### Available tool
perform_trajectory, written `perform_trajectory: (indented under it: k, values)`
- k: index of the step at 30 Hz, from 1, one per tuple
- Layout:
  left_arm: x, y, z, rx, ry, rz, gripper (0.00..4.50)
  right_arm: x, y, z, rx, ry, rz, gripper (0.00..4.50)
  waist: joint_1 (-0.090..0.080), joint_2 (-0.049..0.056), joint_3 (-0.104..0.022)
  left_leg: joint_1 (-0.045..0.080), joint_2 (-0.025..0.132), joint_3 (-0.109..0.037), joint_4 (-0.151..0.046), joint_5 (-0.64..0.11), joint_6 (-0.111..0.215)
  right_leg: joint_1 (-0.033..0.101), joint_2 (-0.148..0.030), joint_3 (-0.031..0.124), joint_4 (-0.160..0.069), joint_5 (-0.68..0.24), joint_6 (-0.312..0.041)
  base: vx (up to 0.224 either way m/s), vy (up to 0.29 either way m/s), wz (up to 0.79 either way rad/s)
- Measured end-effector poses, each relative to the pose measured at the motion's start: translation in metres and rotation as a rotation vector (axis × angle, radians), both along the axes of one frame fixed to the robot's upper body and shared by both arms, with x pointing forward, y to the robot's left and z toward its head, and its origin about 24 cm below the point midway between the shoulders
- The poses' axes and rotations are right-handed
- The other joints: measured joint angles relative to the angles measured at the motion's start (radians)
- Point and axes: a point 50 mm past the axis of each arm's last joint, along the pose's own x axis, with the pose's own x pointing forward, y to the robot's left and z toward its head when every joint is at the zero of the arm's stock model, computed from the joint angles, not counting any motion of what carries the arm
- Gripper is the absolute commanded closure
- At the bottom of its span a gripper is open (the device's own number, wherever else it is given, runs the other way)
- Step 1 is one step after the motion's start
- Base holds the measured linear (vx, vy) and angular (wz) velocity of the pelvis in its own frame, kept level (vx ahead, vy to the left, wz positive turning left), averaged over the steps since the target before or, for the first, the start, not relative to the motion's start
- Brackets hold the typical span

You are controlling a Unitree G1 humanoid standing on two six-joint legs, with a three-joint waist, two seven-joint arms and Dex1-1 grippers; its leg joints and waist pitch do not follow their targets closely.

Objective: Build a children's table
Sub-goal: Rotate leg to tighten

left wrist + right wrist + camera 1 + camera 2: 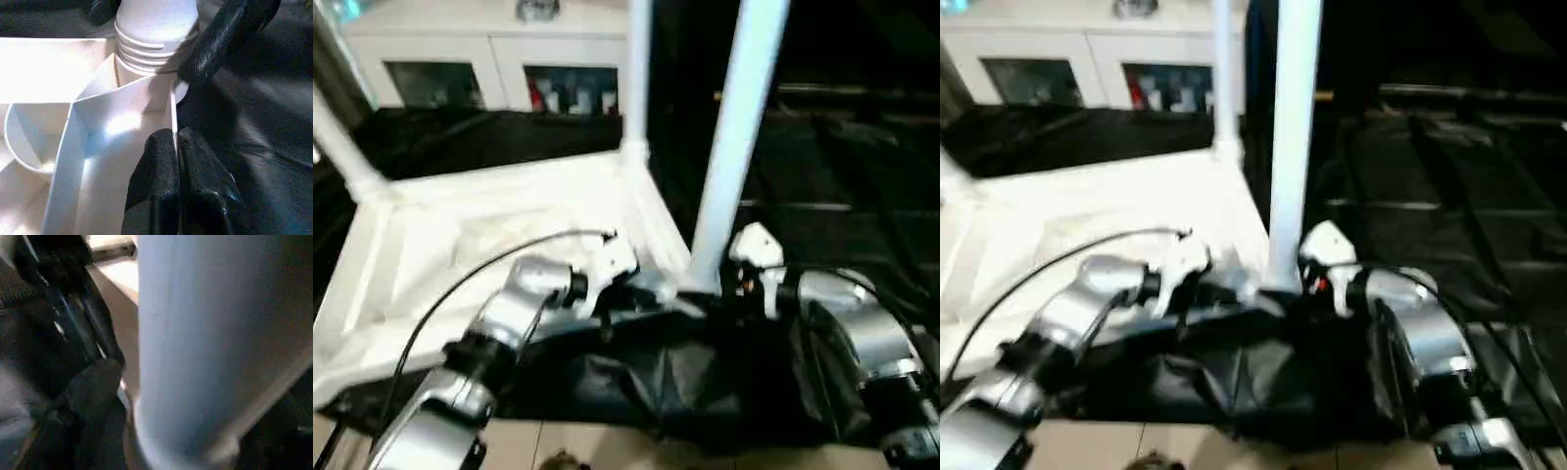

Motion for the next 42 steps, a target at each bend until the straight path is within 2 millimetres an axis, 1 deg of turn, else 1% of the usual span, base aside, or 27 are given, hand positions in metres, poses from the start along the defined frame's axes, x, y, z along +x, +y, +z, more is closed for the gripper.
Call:
perform_trajectory:
  k: [4, 5, 6, 11, 13, 16, 19, 21, 22, 23, 25, 26, 28, 30, 31, 33, 35, 37, 42]
  values:
    - [-0.003, 0.002, 0.000, 0.001, 0.010, -0.006, 4.50, -0.001, 0.000, 0.000, 0.004, 0.009, 0.018, 1.19, -0.002, 0.000, 0.000, 0.000, 0.000, 0.000, 0.001, 0.000, 0.000, 0.000, 0.000, 0.000, 0.000, 0.000, 0.000, 0.000, 0.000, 0.00]
    - [-0.004, 0.002, 0.000, 0.001, 0.012, -0.006, 4.50, -0.001, 0.000, 0.000, 0.004, 0.011, 0.019, 1.19, -0.002, 0.000, 0.000, 0.000, 0.000, 0.000, 0.001, 0.000, 0.000, 0.000, 0.000, 0.000, 0.000, 0.000, 0.000, 0.000, 0.000, 0.00]
    - [-0.004, 0.003, 0.000, 0.002, 0.016, -0.004, 4.50, -0.001, 0.000, 0.000, 0.004, 0.013, 0.021, 1.46, -0.002, 0.000, 0.000, 0.000, 0.000, 0.000, 0.001, 0.000, 0.000, 0.000, 0.000, 0.000, 0.000, 0.000, 0.000, 0.000, 0.000, 0.00]
    - [-0.006, 0.004, 0.000, 0.001, 0.024, -0.007, 4.50, -0.002, 0.000, 0.000, 0.004, 0.017, 0.030, 1.64, -0.003, -0.001, 0.000, 0.000, 0.000, 0.000, 0.001, 0.000, 0.000, 0.000, 0.000, 0.000, 0.000, 0.000, 0.000, 0.000, 0.000, 0.00]
    - [-0.006, 0.004, 0.000, 0.001, 0.026, -0.006, 4.50, -0.002, 0.000, 0.000, 0.004, 0.018, 0.030, 1.79, -0.003, -0.001, 0.000, 0.000, 0.000, 0.000, 0.001, 0.000, 0.000, 0.000, 0.000, 0.000, 0.000, 0.000, 0.000, 0.000, 0.000, 0.00]
    - [-0.006, 0.003, -0.001, 0.001, 0.023, 0.008, 4.50, -0.002, 0.001, -0.001, 0.010, 0.019, 0.008, 1.84, -0.004, -0.001, 0.000, 0.000, 0.000, 0.000, 0.001, 0.000, 0.000, 0.000, 0.000, 0.000, 0.000, 0.000, 0.000, 0.000, 0.000, 0.00]
    - [0.000, -0.004, -0.002, 0.008, 0.003, 0.062, 4.50, 0.002, 0.003, -0.006, 0.021, 0.014, -0.089, 1.85, -0.006, -0.001, 0.000, 0.000, 0.000, 0.000, 0.002, 0.000, 0.000, 0.000, 0.000, 0.000, 0.000, 0.000, 0.000, 0.000, 0.000, 0.00]
    - [0.008, -0.014, -0.004, 0.019, -0.014, 0.131, 4.50, 0.011, 0.005, -0.011, 0.035, 0.001, -0.239, 1.88, -0.010, -0.001, 0.000, 0.000, 0.000, 0.000, 0.003, 0.000, 0.000, 0.001, 0.000, 0.000, -0.001, 0.000, 0.000, 0.000, 0.000, 0.00]
    - [0.011, -0.017, -0.003, 0.018, -0.022, 0.151, 4.50, 0.014, 0.004, -0.011, 0.036, -0.008, -0.284, 1.88, -0.014, -0.001, 0.000, 0.000, 0.000, 0.000, 0.003, 0.000, 0.000, 0.000, 0.000, 0.000, -0.001, 0.000, 0.000, 0.000, 0.000, 0.00]
    - [0.016, -0.026, -0.005, 0.017, -0.024, 0.202, 4.50, 0.019, 0.006, -0.015, 0.053, -0.007, -0.386, 1.88, -0.017, -0.002, -0.001, 0.001, 0.000, 0.000, 0.003, 0.000, 0.000, 0.002, 0.000, 0.000, -0.001, 0.000, 0.000, 0.000, 0.000, 0.00]
    - [0.025, -0.037, -0.004, 0.020, -0.035, 0.277, 4.50, 0.031, 0.011, -0.015, 0.063, -0.023, -0.538, 1.89, -0.026, -0.001, -0.001, 0.001, -0.001, 0.000, 0.004, 0.000, 0.000, 0.002, 0.000, 0.000, -0.001, 0.000, 0.000, 0.000, 0.000, 0.00]
    - [0.028, -0.045, -0.004, 0.018, -0.037, 0.317, 4.50, 0.036, 0.013, -0.015, 0.067, -0.021, -0.627, 1.89, -0.032, -0.001, -0.001, 0.001, -0.001, 0.000, 0.004, 0.000, 0.000, 0.002, 0.000, 0.000, -0.002, 0.000, 0.000, 0.000, 0.000, 0.00]
    - [0.032, -0.055, -0.004, 0.018, -0.039, 0.373, 4.50, 0.045, 0.018, -0.015, 0.074, -0.016, -0.745, 1.89, -0.038, -0.001, -0.001, 0.001, -0.001, 0.000, 0.004, 0.000, 0.000, 0.002, 0.000, 0.000, -0.003, 0.000, 0.000, 0.000, 0.000, 0.00]
    - [0.034, -0.060, -0.003, 0.017, -0.039, 0.394, 4.50, 0.048, 0.020, -0.014, 0.076, -0.015, -0.794, 1.89, -0.038, 0.000, -0.001, 0.001, -0.001, 0.000, 0.002, -0.001, 0.000, 0.002, 0.000, 0.000, -0.003, 0.000, 0.000, 0.000, 0.000, 0.00]
    - [0.035, -0.060, -0.003, 0.017, -0.038, 0.398, 4.50, 0.049, 0.020, -0.013, 0.080, -0.014, -0.802, 1.54, -0.038, 0.000, -0.002, 0.001, -0.001, -0.001, 0.001, -0.001, 0.000, 0.002, 0.000, 0.000, -0.003, 0.000, 0.000, 0.000, 0.000, 0.00]
    - [0.035, -0.059, -0.003, 0.013, -0.036, 0.402, 4.50, 0.050, 0.022, -0.013, 0.086, -0.015, -0.796, 1.17, -0.038, 0.000, -0.002, 0.001, -0.001, -0.001, -0.001, 0.000, 0.000, 0.002, 0.000, 0.000, -0.002, 0.000, 0.000, 0.000, 0.000, 0.00]
    - [0.035, -0.059, -0.003, 0.009, -0.037, 0.394, 4.50, 0.050, 0.023, -0.012, 0.094, -0.012, -0.773, 1.15, -0.038, 0.002, -0.003, 0.001, -0.001, -0.001, -0.001, 0.000, 0.000, 0.002, 0.000, 0.000, -0.002, 0.000, 0.000, 0.000, 0.000, 0.00]
    - [0.035, -0.055, -0.003, 0.007, -0.040, 0.378, 4.50, 0.049, 0.022, -0.012, 0.098, -0.012, -0.739, 0.84, -0.040, 0.002, -0.003, 0.001, -0.001, 0.000, -0.001, 0.000, 0.000, 0.002, 0.000, 0.000, -0.002, 0.000, 0.000, 0.000, 0.000, 0.00]
    - [0.033, -0.044, -0.004, -0.006, -0.028, 0.317, 4.50, 0.041, 0.015, -0.011, 0.066, -0.022, -0.582, 0.84, -0.035, 0.003, -0.003, 0.001, -0.001, -0.001, -0.002, 0.000, 0.000, 0.002, 0.000, 0.000, -0.002, 0.000, 0.000, 0.000, 0.000, 0.00]
